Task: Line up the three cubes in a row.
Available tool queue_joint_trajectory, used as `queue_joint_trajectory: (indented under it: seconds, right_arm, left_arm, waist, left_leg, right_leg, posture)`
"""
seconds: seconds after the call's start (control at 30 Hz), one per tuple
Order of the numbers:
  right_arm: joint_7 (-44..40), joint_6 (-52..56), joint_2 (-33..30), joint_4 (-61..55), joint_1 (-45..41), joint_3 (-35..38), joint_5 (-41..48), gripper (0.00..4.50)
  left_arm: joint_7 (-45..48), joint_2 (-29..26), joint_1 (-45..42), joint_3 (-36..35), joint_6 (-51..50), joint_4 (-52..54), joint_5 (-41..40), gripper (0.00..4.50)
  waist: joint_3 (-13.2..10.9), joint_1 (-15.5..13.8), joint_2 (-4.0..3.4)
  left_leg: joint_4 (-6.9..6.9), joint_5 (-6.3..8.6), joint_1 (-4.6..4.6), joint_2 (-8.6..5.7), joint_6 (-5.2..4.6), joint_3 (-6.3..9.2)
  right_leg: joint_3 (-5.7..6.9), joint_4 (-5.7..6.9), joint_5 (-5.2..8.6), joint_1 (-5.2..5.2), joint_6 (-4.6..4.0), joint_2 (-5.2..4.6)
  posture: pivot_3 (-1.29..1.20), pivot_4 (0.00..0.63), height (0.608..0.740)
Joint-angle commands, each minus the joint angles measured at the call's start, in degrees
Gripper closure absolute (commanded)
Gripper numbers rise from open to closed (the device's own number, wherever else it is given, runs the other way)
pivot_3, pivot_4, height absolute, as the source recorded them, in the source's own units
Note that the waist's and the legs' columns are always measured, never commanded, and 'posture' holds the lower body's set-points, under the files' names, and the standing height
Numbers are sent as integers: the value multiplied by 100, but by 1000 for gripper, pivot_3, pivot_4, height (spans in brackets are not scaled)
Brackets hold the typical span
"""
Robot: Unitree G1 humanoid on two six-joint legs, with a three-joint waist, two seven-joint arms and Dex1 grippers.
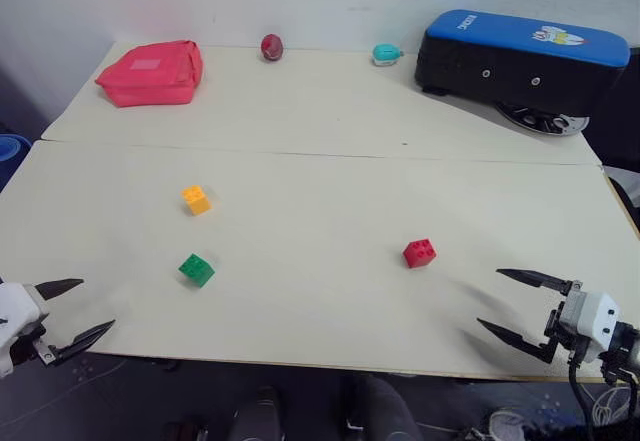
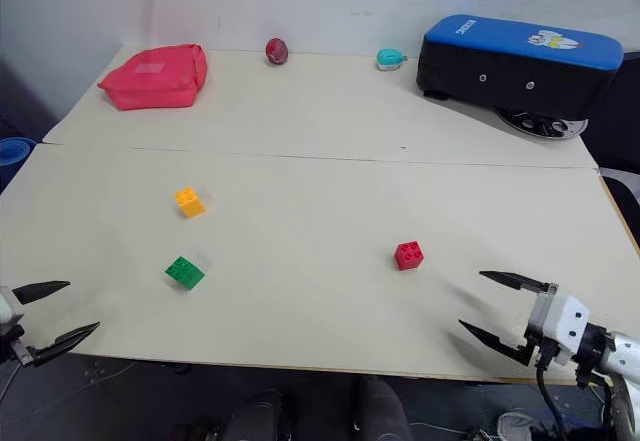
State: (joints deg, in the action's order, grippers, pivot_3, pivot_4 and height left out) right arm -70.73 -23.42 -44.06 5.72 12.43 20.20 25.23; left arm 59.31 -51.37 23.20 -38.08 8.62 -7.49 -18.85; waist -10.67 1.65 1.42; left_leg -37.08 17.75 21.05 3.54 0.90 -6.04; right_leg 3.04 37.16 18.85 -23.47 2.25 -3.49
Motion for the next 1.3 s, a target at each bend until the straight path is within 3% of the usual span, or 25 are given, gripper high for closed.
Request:
queue_joint_trajectory:
  seconds: [0.03, 0.1, 0.3, 0.53, 0.73, 0.87, 1.07, 1.3]
  right_arm:
    - [60, 252, -23, -224, 1, 72, 218, 0]
    - [168, 435, 35, -371, 57, 118, 303, 0]
    - [503, 453, 47, -244, 422, 640, 257, 0]
    - [326, -31, -124, 679, 244, 857, 28, 0]
    - [-283, 921, -441, 327, -850, 87, 337, 0]
    - [-1125, 1322, -605, 1078, -2517, -892, 1, 0]
    - [-1897, 1263, -121, 2343, -4483, -2076, -707, 0]
    - [-2164, 1353, 373, 3423, -5500, -2892, -1328, 0]
  left_arm:
    - [2, -24, 24, -226, -53, 39, -103, 9]
    - [74, -29, -8, -222, -110, 85, -195, 9]
    - [335, -52, -251, -7, -1708, 1457, -1518, 9]
    - [452, -95, -941, 820, -2239, 2693, -1802, 9]
    - [467, -54, -1572, 1204, -2294, 2728, -1743, 9]
    - [535, -51, -1808, 1523, -2313, 2736, -1651, 9]
    - [502, -1, -1793, 1705, -2385, 2880, -1615, 9]
    - [405, 149, -1717, 1759, -2298, 2949, -1513, 9]
  waist:
    - [0, 5, 0]
    - [0, 6, 0]
    - [1, -30, 1]
    - [2, 8, -3]
    - [0, 172, -5]
    - [-3, 170, -6]
    - [-5, 144, -8]
    - [-5, 135, -9]
  left_leg:
    - [-1, 0, -1, 0, 0, -1]
    - [0, 0, -5, 0, 0, -2]
    - [-3, 0, -2, -1, 2, 0]
    - [-3, -4, -14, -2, 5, -9]
    - [1, -8, -72, 7, 14, -54]
    - [-2, -7, -76, 15, 22, -63]
    - [-2, -18, -60, 22, 42, -73]
    - [-14, -18, -54, 18, 41, -80]
  right_leg:
    - [-2, 3, 0, 0, 0, 0]
    - [-3, 9, 0, -1, -1, 0]
    - [-2, 13, 2, -1, -3, -3]
    - [-7, 17, 1, 9, -1, 2]
    - [-58, 44, 1, 26, -2, 27]
    - [-70, 45, 1, 24, -1, 40]
    - [-80, 45, 2, 0, -4, 46]
    - [-86, 44, 2, -3, -3, 36]
  posture:
    - [0, 150, 740]
    - [0, 150, 740]
    - [0, 150, 740]
    - [0, 150, 740]
    - [0, 150, 740]
    - [0, 150, 740]
    - [0, 150, 740]
    - [0, 150, 740]
